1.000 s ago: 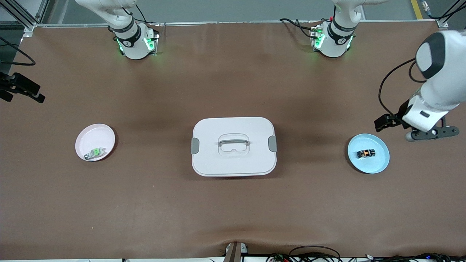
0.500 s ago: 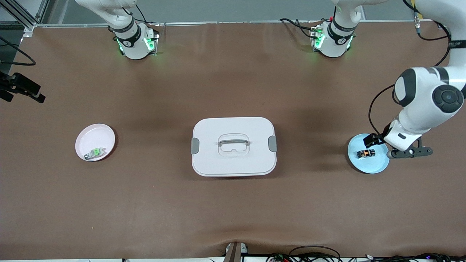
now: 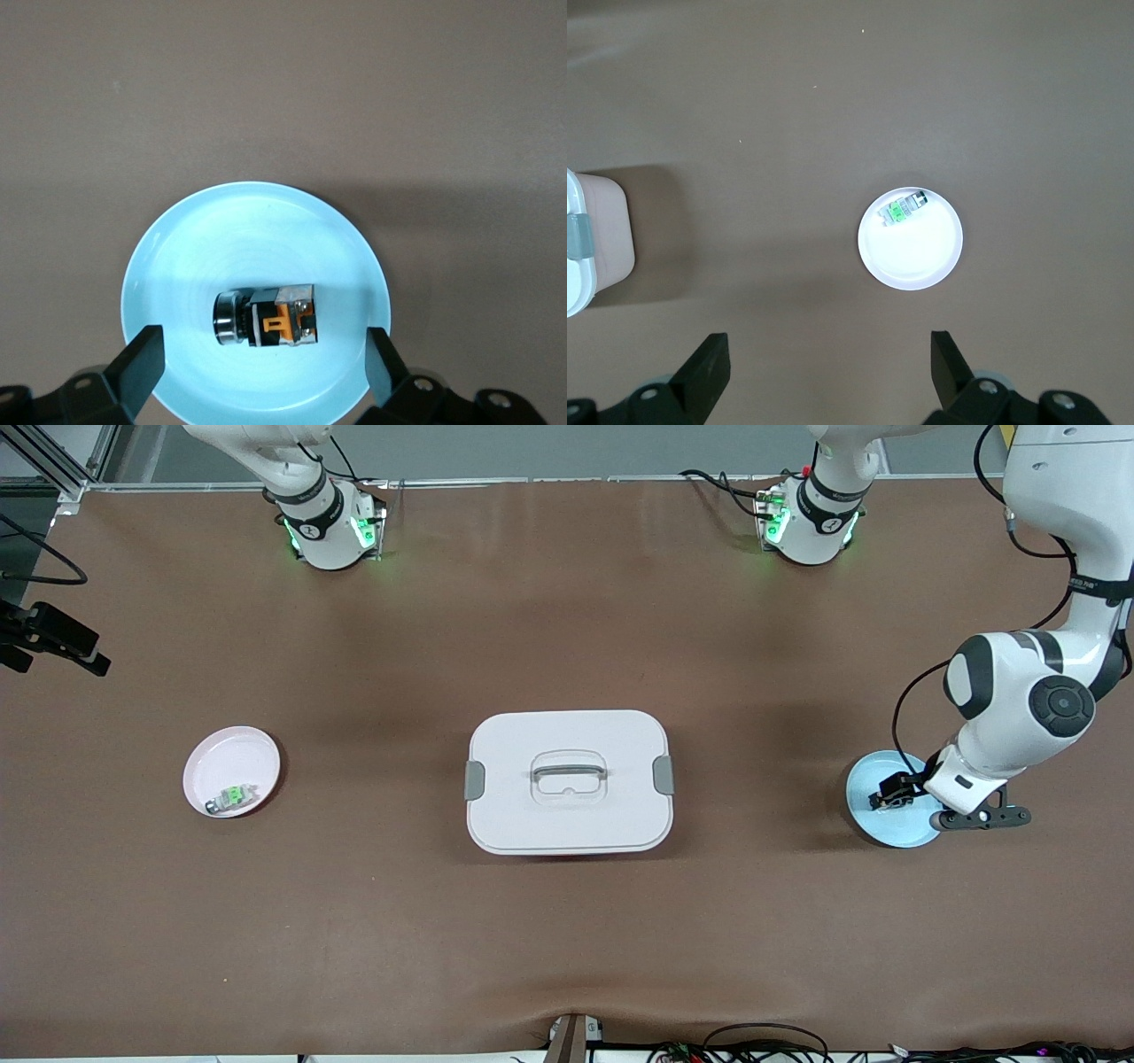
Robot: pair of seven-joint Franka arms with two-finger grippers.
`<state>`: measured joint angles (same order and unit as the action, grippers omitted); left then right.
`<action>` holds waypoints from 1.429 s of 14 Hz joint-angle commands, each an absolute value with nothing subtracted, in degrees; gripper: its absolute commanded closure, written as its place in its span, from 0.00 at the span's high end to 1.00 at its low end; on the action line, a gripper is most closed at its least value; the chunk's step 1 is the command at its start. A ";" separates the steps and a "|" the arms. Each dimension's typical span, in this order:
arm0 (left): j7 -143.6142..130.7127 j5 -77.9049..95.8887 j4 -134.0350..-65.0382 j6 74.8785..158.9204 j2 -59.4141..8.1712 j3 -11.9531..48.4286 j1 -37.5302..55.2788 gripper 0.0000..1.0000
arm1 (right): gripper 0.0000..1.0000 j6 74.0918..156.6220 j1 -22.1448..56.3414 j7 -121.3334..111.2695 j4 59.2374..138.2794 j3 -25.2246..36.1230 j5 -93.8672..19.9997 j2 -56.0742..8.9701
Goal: Transfer orange switch to right arm and place
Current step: 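Lower the left gripper and close it on the orange switch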
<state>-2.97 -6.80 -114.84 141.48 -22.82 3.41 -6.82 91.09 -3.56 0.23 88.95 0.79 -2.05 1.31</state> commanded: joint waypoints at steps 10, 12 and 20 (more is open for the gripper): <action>-2.29 -7.91 -114.61 145.11 -28.12 3.60 -8.61 1.00 | 1.00 90.35 -4.22 0.09 87.80 0.09 -1.41 0.97; -2.29 -7.91 -114.61 145.28 -28.91 3.69 -8.70 1.00 | 1.00 90.35 -4.22 0.09 87.80 0.17 -1.41 0.97; -2.29 -7.91 -114.70 147.57 -31.20 3.69 -9.49 1.00 | 1.00 90.35 -4.22 0.09 87.80 0.09 -1.41 0.97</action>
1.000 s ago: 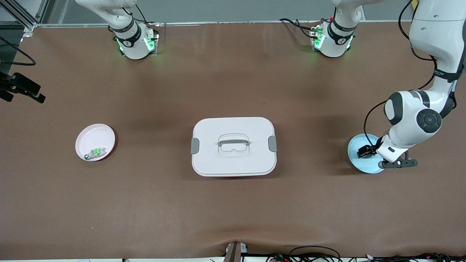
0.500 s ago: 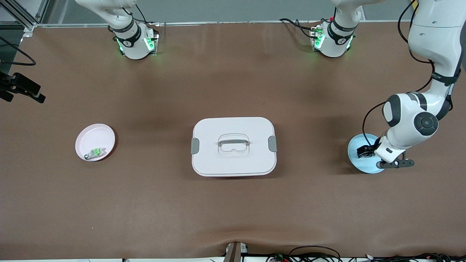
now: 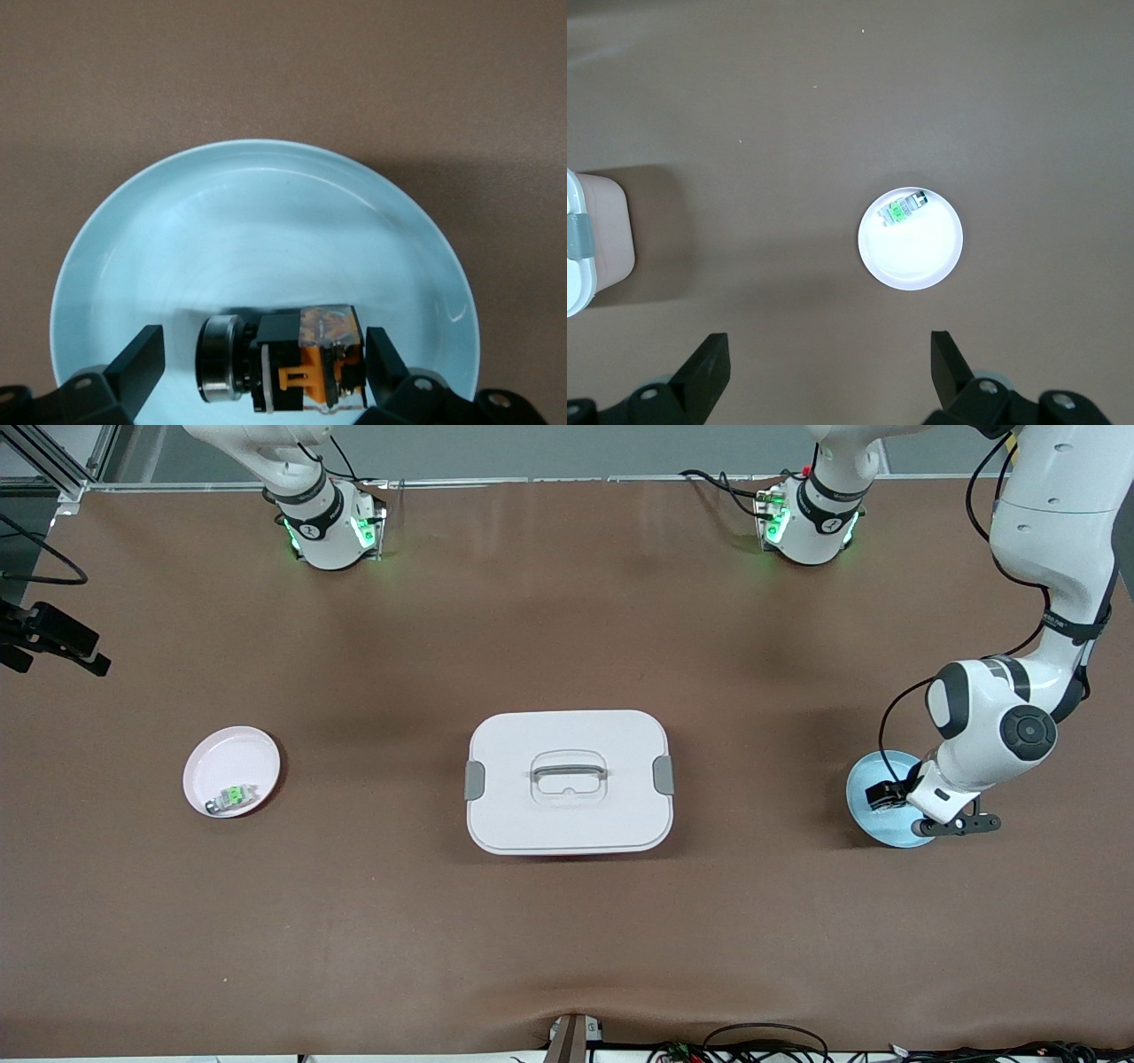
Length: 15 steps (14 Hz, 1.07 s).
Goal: Transfer orange switch to right arm and place
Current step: 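Lower the left gripper and close it on the orange switch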
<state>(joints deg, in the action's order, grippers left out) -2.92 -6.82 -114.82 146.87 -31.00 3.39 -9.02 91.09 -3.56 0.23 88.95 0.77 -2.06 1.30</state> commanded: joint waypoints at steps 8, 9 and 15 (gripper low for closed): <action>-2.29 -7.82 -114.61 147.04 -30.59 3.96 -9.05 0.00 | 1.00 90.35 -4.13 0.18 87.80 0.09 -1.41 0.97; -2.20 -7.91 -114.70 147.04 -29.63 3.96 -9.14 0.00 | 1.00 90.35 -4.13 0.18 87.80 0.09 -1.41 0.97; -2.37 -7.47 -114.61 142.39 -23.13 5.27 -9.14 0.00 | 1.00 90.35 -4.04 0.26 87.80 0.09 -1.58 0.79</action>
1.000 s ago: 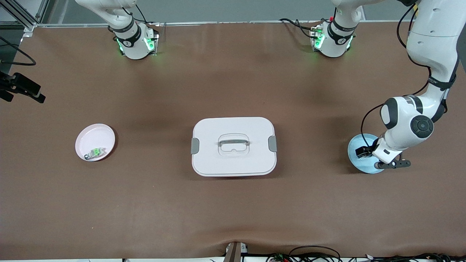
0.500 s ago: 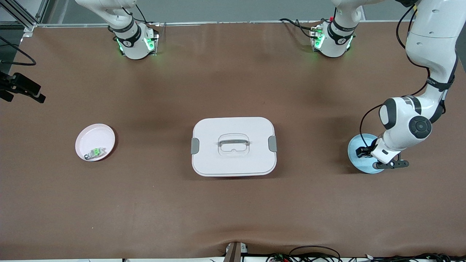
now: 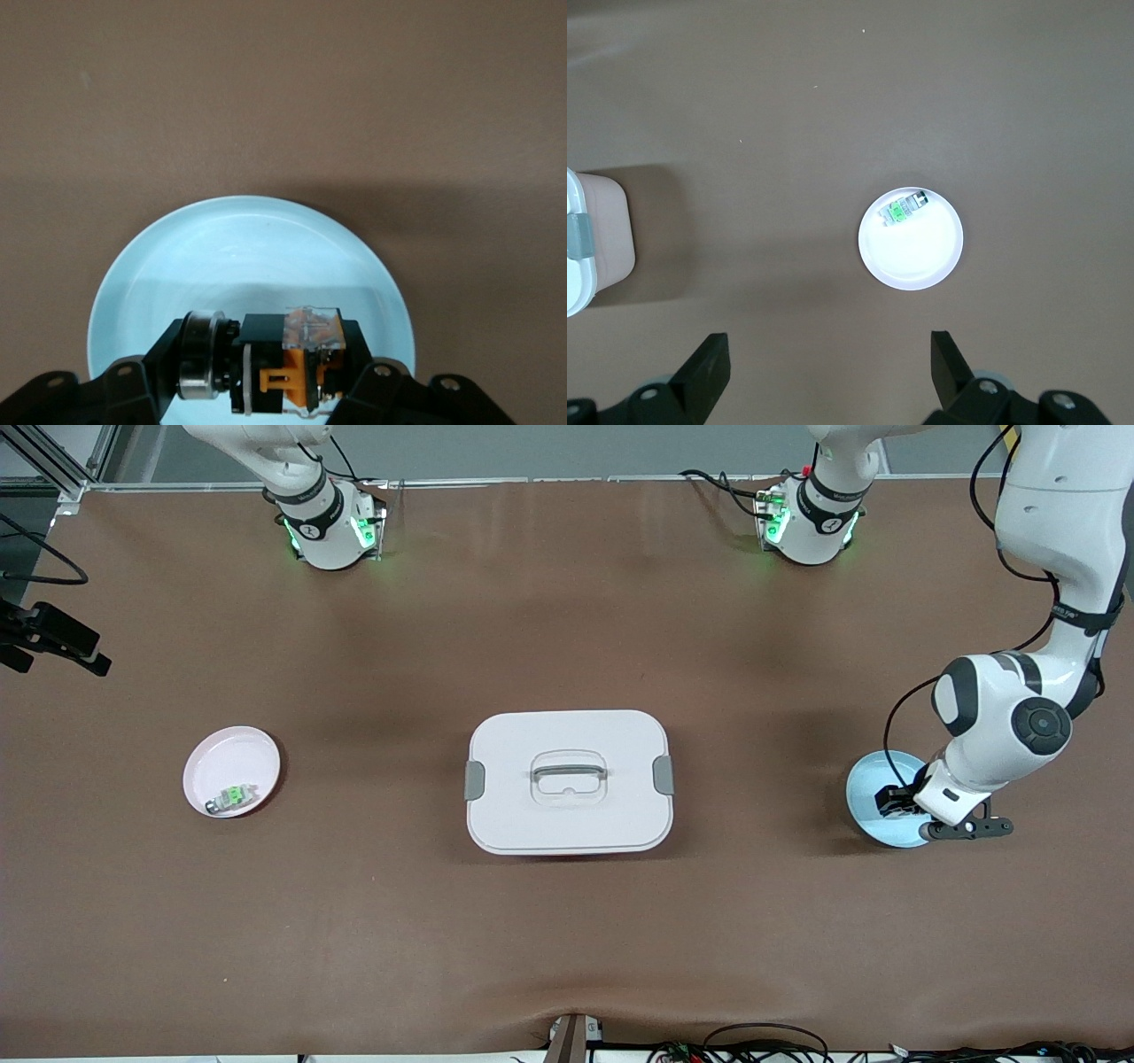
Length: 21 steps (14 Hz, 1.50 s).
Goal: Transfer orange switch to right arm and place
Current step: 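Lift the switch with the left gripper while the right gripper rises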
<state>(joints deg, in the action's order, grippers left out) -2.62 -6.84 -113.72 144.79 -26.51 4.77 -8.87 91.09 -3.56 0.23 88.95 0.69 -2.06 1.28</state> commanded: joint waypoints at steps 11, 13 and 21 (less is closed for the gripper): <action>-5.45 -1.50 -109.43 128.59 -17.93 11.86 -9.05 0.00 | 1.00 90.18 -2.91 0.44 88.24 -0.09 -1.58 -0.09; -7.37 -1.06 -109.07 128.41 -17.84 12.91 -8.97 0.00 | 1.00 90.09 -2.11 0.26 88.59 -0.09 -1.58 -0.18; -11.87 -1.05 -108.19 127.62 -18.11 15.12 -8.70 0.00 | 1.00 87.19 9.83 14.83 90.00 -0.18 -5.62 -0.26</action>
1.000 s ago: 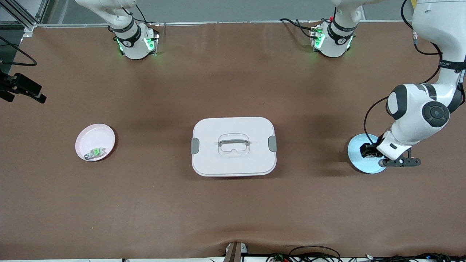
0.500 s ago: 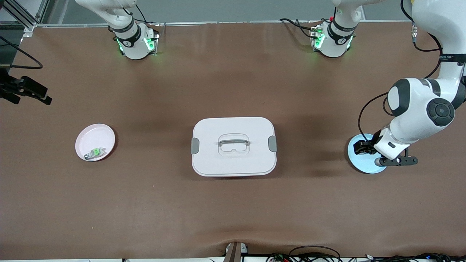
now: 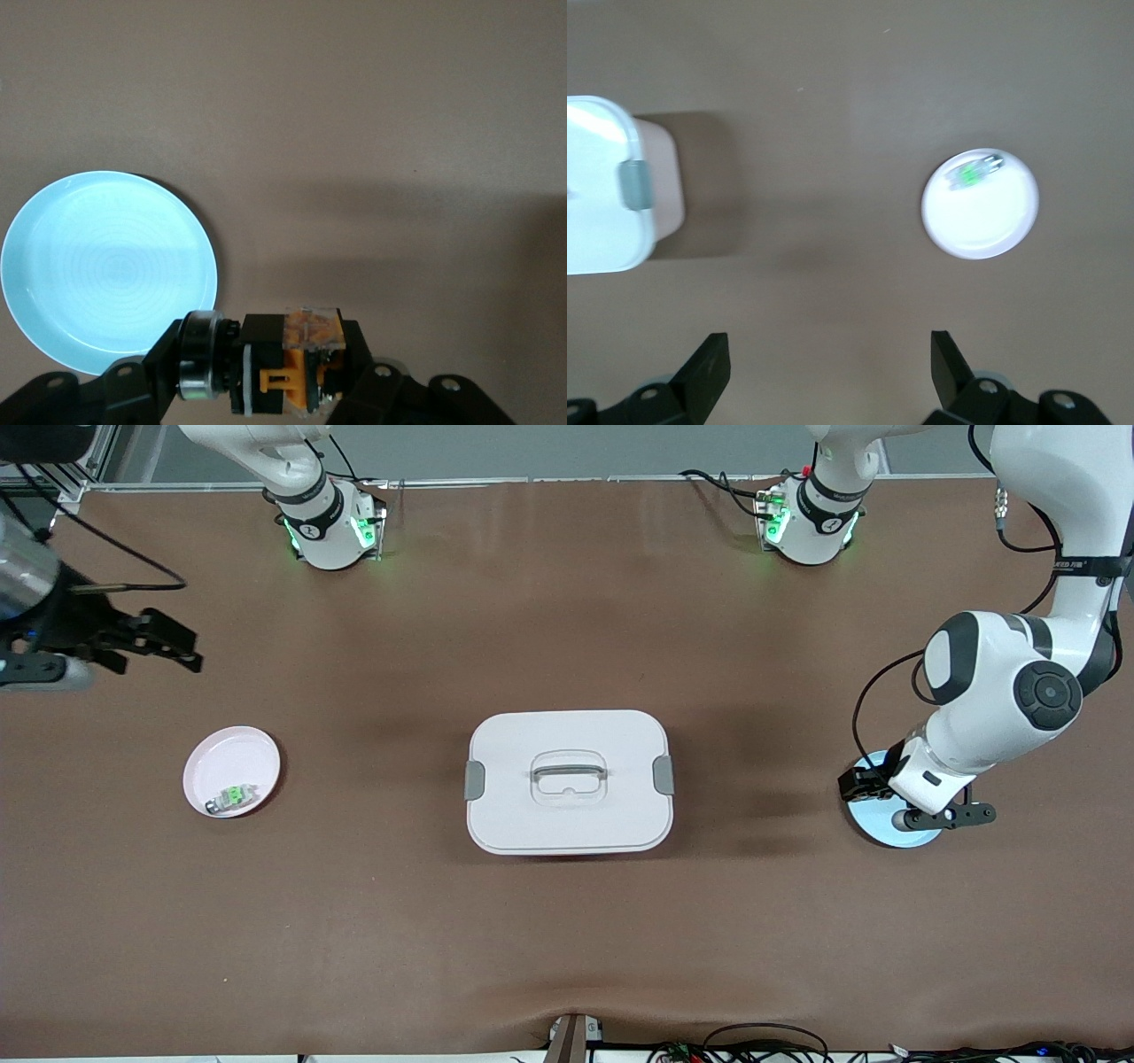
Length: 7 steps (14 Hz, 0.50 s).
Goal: Transfer orange switch to right arm and place
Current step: 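Lift the switch with the left gripper while the right gripper rises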
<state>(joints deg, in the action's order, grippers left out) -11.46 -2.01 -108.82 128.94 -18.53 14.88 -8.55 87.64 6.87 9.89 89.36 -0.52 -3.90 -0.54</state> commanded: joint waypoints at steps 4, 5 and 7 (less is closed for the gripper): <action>-13.09 -1.05 -107.75 127.53 -18.19 15.91 -8.61 0.00 | 1.00 89.11 15.20 23.62 92.36 -0.18 -9.22 -0.35; -13.10 -1.14 -107.75 127.53 -18.28 15.91 -8.70 0.00 | 1.00 90.86 15.81 24.51 93.94 -0.18 -11.06 -0.18; -13.10 -1.14 -107.75 127.53 -18.28 15.82 -8.88 0.00 | 1.00 94.99 16.08 25.05 97.72 -0.18 -15.10 0.17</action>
